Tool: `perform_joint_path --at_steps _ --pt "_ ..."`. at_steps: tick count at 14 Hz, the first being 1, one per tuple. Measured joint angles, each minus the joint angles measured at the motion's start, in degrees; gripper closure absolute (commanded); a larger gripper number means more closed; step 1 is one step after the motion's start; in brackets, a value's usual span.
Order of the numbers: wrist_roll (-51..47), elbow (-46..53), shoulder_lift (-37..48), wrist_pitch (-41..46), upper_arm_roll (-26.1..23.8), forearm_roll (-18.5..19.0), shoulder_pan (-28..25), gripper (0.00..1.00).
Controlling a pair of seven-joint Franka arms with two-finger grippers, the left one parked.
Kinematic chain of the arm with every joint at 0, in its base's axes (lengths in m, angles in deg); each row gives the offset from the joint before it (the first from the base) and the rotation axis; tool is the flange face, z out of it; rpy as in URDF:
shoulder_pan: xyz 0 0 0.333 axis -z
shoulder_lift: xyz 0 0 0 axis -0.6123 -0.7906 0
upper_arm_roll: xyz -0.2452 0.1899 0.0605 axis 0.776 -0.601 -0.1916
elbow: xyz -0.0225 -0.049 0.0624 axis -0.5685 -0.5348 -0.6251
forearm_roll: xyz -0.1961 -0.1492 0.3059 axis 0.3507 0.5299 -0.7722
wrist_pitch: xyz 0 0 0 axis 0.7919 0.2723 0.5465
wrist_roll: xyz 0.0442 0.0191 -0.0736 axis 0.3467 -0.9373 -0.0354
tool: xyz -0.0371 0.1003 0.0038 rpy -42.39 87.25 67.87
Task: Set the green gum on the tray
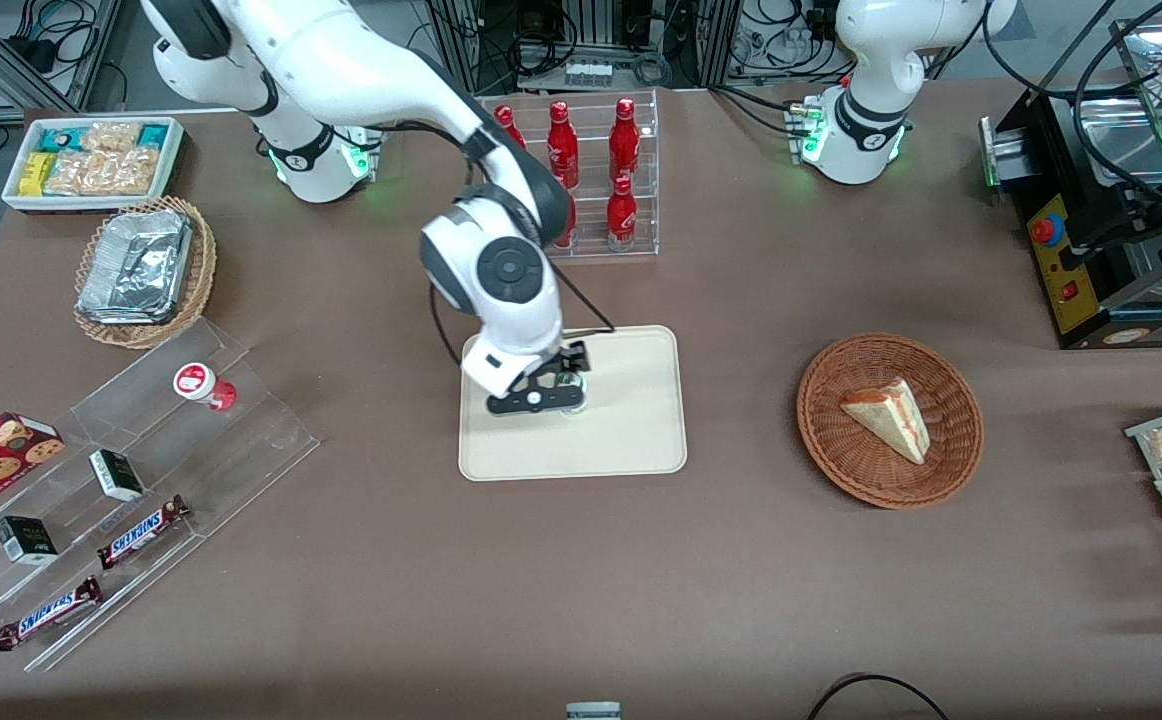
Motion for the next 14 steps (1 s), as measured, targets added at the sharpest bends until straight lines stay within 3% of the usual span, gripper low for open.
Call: perform_joint_path --at_steps 6,9,14 --pt "14.0 0.0 8.7 14.1 0.1 0.0 8.2 0.0" --pt "19.6 -0.1 11.8 17.9 0.1 -0.1 12.0 0.0" --pt "31.8 -1.0 17.1 20.7 0.1 -0.1 23.1 0.0"
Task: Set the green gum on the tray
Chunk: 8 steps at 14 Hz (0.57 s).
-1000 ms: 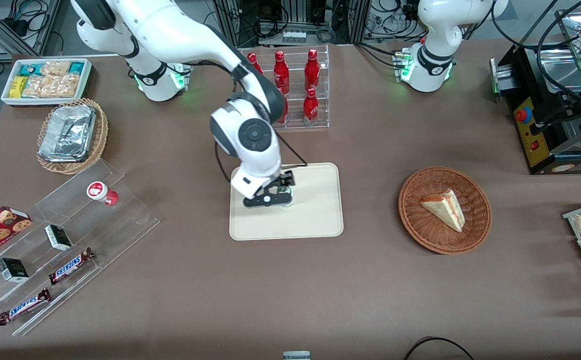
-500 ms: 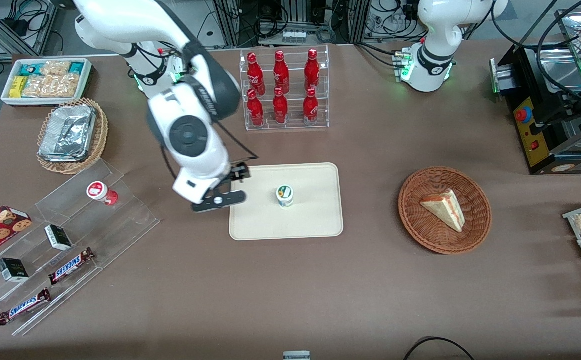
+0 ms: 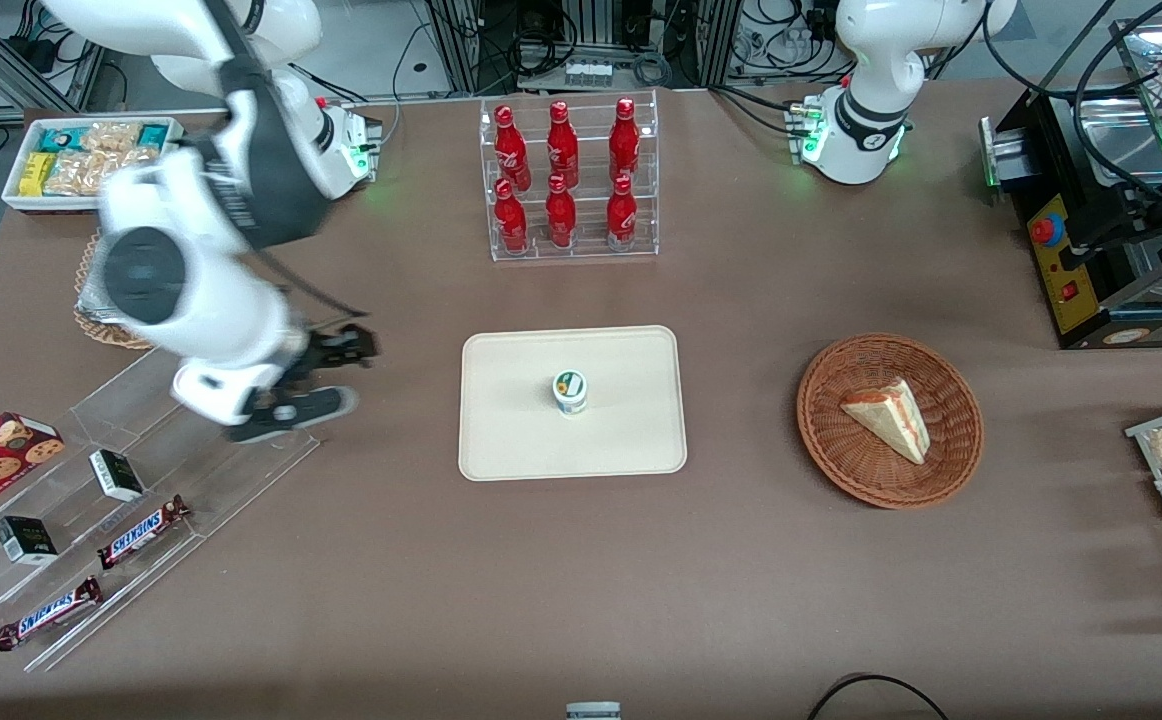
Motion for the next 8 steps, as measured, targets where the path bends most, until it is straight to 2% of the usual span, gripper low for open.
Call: perform_joint_path --at_steps 4,8 --pt "1.6 -2.1 3.7 0.3 -0.1 0.0 6.1 0.0" --pt "3.5 -3.8 6.0 0.4 -0.2 0.0 10.1 0.0"
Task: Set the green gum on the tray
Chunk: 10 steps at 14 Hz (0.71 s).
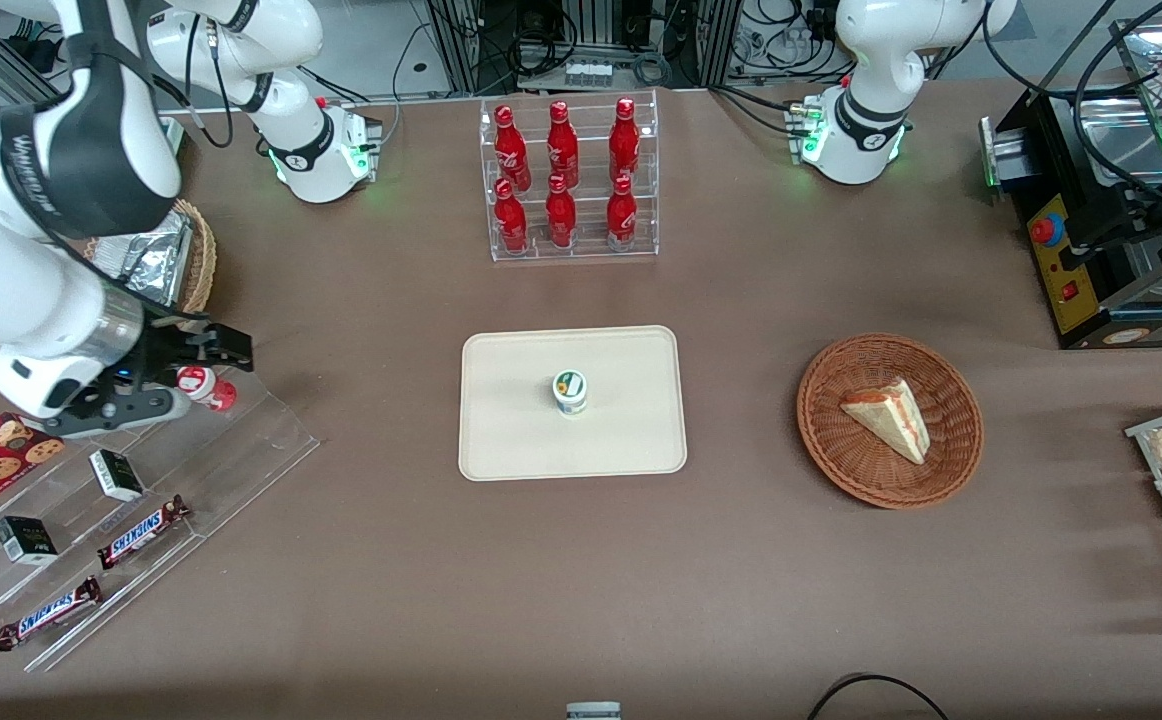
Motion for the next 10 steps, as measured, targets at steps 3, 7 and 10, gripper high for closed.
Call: perform_joint_path --at_steps 3,7,10 --pt "1.8 -1.7 2.1 0.9 0.0 0.0 2.3 0.0" --pt "2.7 -2.1 4.6 3.6 0.0 0.3 6.4 0.0" --pt "2.8 -2.1 6.0 6.0 0.0 0.3 8.2 0.0"
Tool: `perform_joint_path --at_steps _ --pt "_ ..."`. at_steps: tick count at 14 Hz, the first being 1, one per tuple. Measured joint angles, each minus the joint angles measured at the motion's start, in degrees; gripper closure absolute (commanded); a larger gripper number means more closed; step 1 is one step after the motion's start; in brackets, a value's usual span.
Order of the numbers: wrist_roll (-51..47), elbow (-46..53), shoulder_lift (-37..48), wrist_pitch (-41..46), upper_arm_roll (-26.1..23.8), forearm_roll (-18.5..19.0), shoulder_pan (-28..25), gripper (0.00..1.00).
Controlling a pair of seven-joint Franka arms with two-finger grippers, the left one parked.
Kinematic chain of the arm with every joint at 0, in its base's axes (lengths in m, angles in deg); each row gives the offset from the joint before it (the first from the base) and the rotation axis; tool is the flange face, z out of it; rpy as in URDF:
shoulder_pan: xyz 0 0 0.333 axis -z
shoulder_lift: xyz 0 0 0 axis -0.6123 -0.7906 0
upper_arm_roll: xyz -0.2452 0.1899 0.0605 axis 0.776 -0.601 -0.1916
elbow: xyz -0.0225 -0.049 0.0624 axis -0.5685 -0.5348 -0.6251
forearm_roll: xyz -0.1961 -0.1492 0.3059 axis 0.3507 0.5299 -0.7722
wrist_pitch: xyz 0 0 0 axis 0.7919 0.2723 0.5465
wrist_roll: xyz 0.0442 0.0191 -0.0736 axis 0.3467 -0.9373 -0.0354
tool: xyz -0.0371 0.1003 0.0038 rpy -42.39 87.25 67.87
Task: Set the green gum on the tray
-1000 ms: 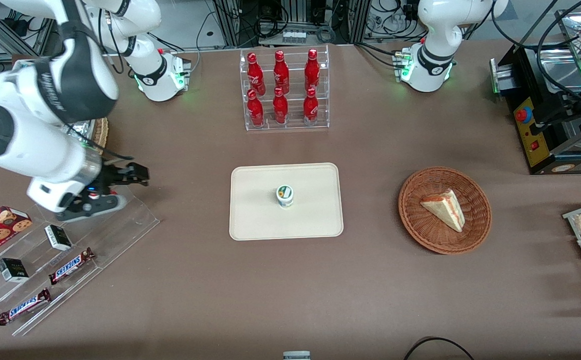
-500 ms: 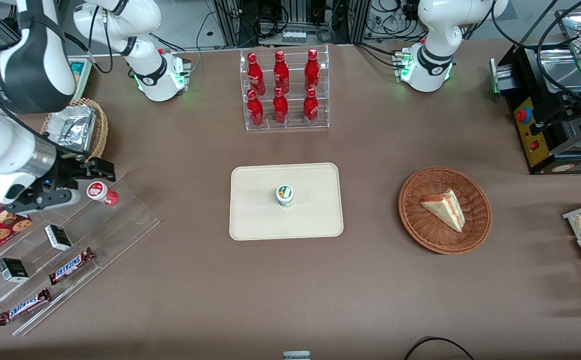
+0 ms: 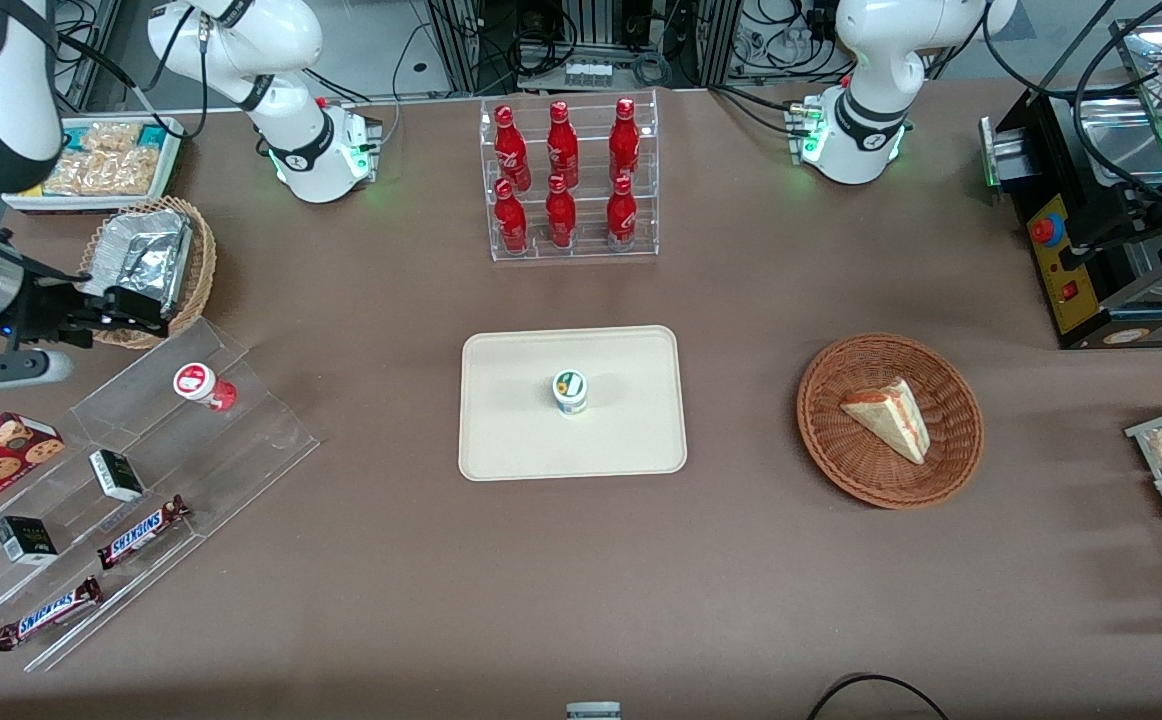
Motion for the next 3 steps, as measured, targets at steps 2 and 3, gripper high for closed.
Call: perform_joint_path --at_steps 2,3 --pt "0.0 0.1 0.7 1.5 0.0 1.2 0.4 0.0" --pt "0.0 0.1 1.1 2.1 0.0 2.4 0.4 0.0"
